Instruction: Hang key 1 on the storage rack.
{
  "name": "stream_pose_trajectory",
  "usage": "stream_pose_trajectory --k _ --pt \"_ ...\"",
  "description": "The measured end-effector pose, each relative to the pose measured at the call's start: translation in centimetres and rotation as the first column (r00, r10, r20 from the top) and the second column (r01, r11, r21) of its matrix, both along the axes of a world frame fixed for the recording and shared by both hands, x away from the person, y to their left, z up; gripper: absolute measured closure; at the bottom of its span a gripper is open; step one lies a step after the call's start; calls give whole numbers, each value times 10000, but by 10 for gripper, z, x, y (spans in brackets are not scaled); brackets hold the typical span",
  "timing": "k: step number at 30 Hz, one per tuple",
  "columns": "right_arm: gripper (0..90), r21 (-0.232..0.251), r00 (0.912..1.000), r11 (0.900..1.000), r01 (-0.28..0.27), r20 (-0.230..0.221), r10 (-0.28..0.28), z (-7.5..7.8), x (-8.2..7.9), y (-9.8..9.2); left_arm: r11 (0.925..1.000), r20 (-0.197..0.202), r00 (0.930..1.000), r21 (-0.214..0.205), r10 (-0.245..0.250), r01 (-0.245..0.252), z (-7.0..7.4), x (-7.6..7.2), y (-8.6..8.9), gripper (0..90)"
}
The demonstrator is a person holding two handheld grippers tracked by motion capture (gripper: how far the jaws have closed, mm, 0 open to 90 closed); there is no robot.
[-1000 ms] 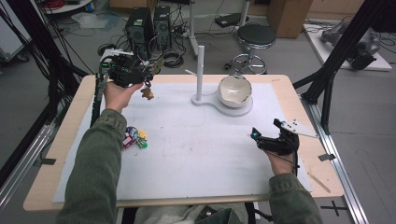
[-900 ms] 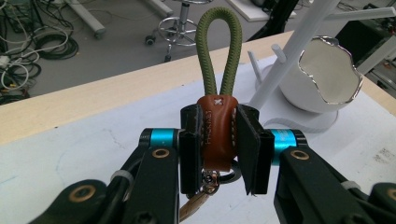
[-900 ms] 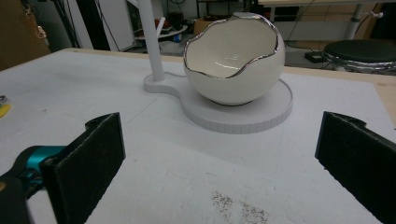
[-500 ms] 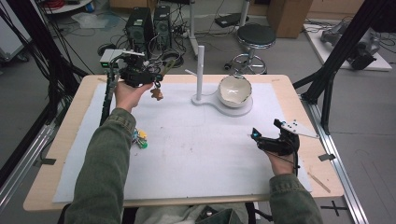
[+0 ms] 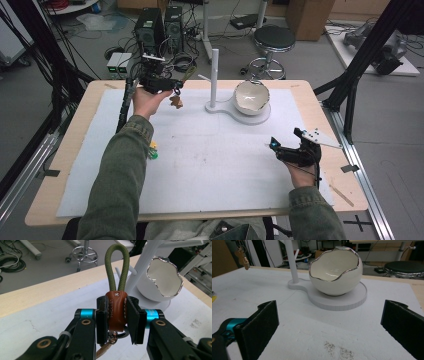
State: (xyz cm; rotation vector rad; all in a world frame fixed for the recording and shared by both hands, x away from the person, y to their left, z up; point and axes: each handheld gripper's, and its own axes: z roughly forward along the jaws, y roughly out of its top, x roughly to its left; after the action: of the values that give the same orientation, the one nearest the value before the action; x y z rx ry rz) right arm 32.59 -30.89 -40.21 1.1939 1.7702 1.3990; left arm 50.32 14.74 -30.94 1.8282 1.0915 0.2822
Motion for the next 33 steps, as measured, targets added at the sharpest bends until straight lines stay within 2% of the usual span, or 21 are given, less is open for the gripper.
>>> stream_pose_trajectory --k 15,22,33 --pt "6 -41 10000 10000 18 -32 -18 -1 -1 -2 9997 -240 9995 -144 -196 193 -15 9 -12 712" --pt "6 -52 10000 10000 5 -94 -6 -2 0 -2 9992 -89 9997 -339 -231 228 -15 8 -14 713" --pt "6 -72 9999 10000 -30 -110 29 -2 0 -3 9982 -272 9984 -331 -500 491 -21 11 -21 713"
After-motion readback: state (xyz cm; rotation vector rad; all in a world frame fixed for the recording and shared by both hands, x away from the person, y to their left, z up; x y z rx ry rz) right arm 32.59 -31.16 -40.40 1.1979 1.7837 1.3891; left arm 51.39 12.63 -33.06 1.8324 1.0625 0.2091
